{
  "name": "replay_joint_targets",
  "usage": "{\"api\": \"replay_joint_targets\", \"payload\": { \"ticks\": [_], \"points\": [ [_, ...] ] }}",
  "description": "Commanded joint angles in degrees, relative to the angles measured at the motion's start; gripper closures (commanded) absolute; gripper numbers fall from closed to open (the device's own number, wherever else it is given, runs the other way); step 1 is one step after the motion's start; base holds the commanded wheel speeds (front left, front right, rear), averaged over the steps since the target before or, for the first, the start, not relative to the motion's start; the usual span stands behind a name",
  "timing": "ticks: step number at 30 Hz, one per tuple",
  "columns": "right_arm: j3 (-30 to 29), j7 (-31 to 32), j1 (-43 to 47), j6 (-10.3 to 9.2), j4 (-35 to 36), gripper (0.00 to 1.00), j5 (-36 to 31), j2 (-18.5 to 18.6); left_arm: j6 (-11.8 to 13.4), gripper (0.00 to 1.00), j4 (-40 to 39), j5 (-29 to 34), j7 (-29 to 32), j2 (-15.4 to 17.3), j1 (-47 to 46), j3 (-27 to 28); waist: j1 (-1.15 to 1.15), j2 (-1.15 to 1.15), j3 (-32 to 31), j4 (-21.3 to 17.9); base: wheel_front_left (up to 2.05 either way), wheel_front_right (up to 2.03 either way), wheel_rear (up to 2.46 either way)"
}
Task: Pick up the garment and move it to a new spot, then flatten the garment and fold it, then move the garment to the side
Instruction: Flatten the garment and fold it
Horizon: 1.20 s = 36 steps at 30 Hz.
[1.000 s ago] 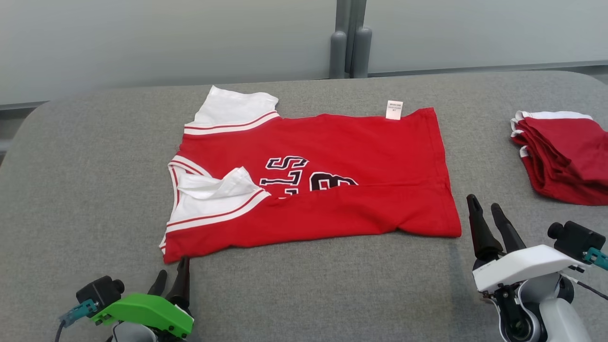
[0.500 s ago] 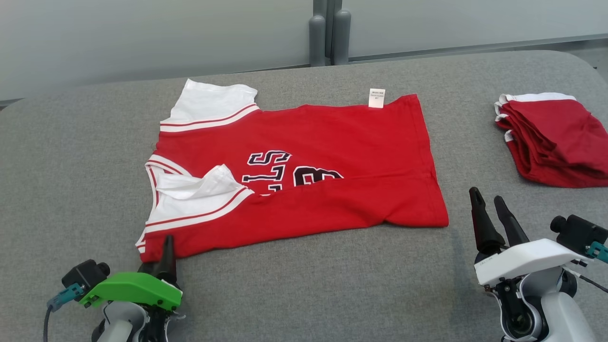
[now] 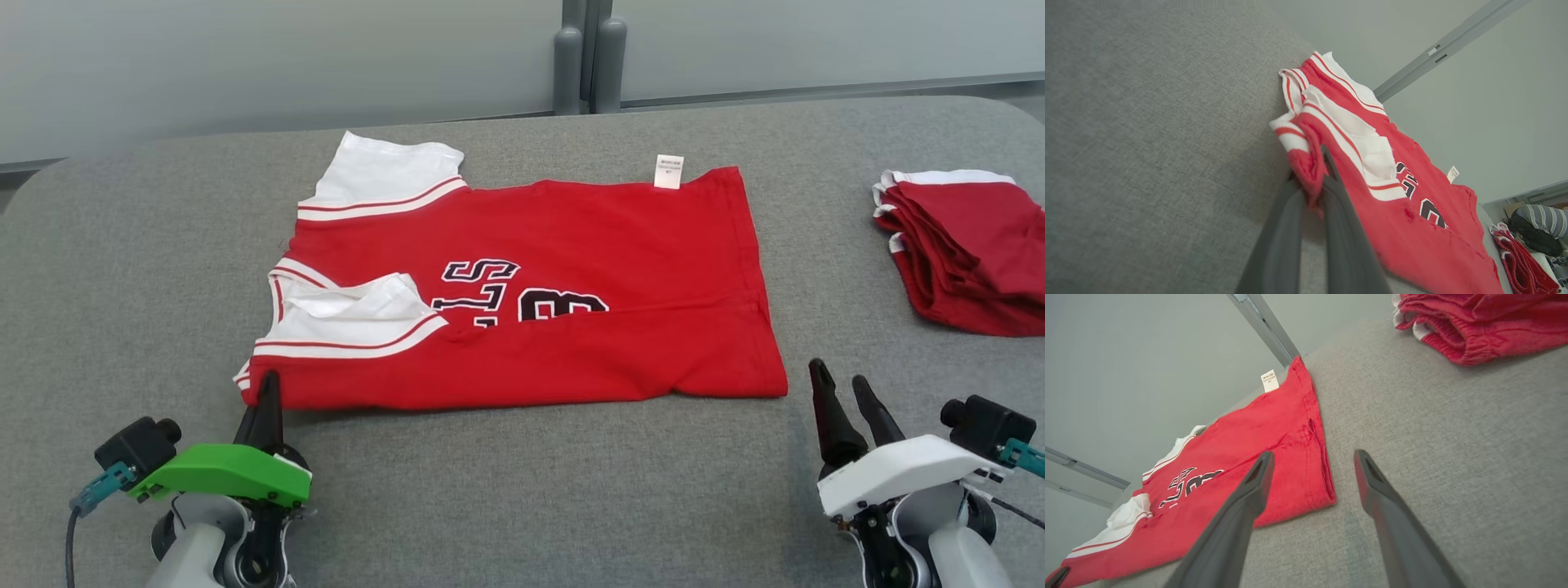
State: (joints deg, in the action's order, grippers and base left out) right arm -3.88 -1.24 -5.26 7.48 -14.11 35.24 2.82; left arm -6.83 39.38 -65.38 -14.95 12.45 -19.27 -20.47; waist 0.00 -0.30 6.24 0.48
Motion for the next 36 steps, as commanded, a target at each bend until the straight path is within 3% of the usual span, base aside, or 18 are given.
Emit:
{"api": "replay_joint_targets", "payload": {
  "ticks": [1, 10, 31, 32, 33, 34, 36],
  "points": [
    [-0.1, 0.5, 0.6, 0.02, -1.0, 0.0, -0.4, 0.2, -0.2, 1.0, -1.1, 1.2, -0.3, 0.9, 0.8, 0.7, 0.0, 0.3, 0.0, 0.4, 0.0, 0.0, 0.0],
    [2.9, 1.0, 0.0, 0.02, -7.8, 0.0, -1.7, 0.2, 1.0, 1.0, -8.3, 6.9, -0.3, 0.4, 3.9, 2.2, 0.0, 0.3, -0.2, 1.5, 0.0, 0.0, 0.0],
    [7.4, -5.5, -15.6, 0.01, -32.2, 0.0, 3.3, 0.1, 1.9, 1.0, -11.5, 7.9, 0.7, -0.5, 3.7, 0.6, 0.0, 0.3, 0.5, 3.7, 0.0, 0.0, 0.0],
    [7.4, -6.3, -16.2, 0.0, -33.1, 0.08, 3.7, 0.1, 1.8, 1.0, -11.5, 7.9, 0.7, -0.5, 3.7, 0.6, 0.0, 0.3, 0.5, 3.7, 0.0, 0.0, 0.0],
    [7.6, -7.0, -16.9, 0.0, -34.0, 0.4, 3.9, 0.1, 1.8, 1.0, -11.4, 7.8, 0.7, -0.5, 3.7, 0.6, 0.0, 0.3, 0.5, 3.8, 0.0, 0.0, 0.0],
    [7.8, -7.7, -17.4, 0.0, -34.5, 0.59, 4.2, 0.1, 1.8, 1.0, -11.4, 7.8, 0.6, -0.4, 3.8, 0.6, 0.0, 0.3, 0.4, 3.8, 0.0, 0.0, 0.0],
    [8.2, -8.8, -18.4, 0.0, -35.6, 0.87, 4.7, 0.1, 1.7, 1.0, -11.4, 7.8, 0.6, -0.4, 3.9, 0.7, 0.0, 0.3, 0.4, 3.7, 0.0, 0.0, 0.0]
  ]
}}
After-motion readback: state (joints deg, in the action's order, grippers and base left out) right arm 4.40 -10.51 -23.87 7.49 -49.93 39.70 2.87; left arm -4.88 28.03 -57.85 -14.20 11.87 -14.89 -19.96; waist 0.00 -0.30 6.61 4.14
